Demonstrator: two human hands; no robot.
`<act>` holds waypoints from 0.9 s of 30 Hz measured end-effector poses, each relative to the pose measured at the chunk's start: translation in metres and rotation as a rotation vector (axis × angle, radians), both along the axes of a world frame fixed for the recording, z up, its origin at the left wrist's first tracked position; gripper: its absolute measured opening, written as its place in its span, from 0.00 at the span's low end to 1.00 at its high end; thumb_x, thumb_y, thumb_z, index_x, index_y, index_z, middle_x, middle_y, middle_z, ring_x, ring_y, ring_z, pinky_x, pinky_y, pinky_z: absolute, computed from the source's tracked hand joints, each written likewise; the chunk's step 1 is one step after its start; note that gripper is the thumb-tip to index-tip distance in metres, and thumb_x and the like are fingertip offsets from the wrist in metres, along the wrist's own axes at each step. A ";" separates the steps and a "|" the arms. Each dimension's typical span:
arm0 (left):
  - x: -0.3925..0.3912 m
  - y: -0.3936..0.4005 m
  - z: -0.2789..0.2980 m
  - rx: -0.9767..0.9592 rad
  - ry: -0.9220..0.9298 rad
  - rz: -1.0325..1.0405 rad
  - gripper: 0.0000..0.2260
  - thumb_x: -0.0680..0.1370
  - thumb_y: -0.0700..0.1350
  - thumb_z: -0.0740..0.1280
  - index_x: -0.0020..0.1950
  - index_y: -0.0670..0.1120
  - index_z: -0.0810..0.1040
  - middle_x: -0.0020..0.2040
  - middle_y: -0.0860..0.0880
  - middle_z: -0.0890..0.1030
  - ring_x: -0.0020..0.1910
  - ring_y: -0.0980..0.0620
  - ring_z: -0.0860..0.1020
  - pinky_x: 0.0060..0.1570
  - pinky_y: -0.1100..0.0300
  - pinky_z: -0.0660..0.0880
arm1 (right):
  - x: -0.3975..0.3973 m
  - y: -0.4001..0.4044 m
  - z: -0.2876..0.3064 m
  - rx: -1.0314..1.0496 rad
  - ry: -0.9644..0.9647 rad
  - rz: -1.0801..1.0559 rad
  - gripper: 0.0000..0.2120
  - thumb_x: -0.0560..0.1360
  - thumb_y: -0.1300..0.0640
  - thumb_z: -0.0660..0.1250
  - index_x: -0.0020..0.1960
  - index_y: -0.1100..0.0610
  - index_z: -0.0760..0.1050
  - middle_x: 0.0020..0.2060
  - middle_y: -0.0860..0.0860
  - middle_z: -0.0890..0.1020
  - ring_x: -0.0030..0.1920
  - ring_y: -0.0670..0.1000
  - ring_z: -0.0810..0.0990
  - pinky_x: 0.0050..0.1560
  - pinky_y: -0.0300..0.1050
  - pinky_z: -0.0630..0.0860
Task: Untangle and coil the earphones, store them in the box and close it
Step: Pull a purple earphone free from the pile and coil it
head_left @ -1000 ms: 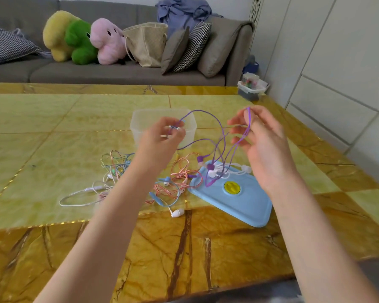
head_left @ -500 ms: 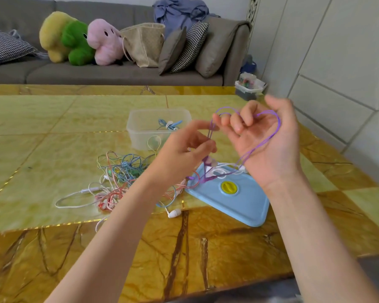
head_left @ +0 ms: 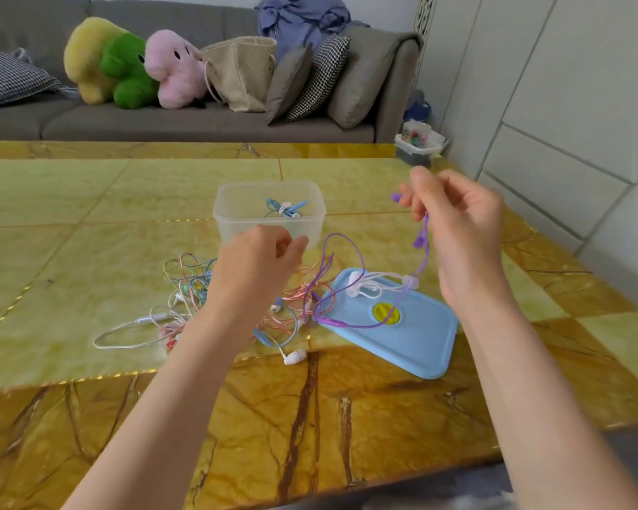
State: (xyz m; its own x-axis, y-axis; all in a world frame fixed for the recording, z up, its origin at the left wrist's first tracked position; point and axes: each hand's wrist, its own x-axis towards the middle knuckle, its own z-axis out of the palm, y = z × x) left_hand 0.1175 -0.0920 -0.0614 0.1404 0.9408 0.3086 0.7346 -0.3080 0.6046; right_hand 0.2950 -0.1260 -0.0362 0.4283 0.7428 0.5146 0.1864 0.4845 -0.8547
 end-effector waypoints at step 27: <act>0.015 -0.013 0.035 -0.074 -0.676 -0.422 0.12 0.81 0.38 0.58 0.38 0.45 0.73 0.28 0.52 0.70 0.27 0.56 0.69 0.32 0.69 0.69 | 0.014 -0.013 -0.010 -0.804 -1.009 -0.153 0.24 0.70 0.42 0.70 0.62 0.52 0.73 0.48 0.50 0.71 0.52 0.54 0.75 0.46 0.43 0.69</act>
State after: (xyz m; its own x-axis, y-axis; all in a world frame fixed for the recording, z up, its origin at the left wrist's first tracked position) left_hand 0.1326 -0.1049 -0.0269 0.2936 0.8717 0.3924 0.0320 -0.4193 0.9073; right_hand 0.3090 -0.1393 -0.0466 0.2234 0.9703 0.0933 0.9215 -0.1790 -0.3445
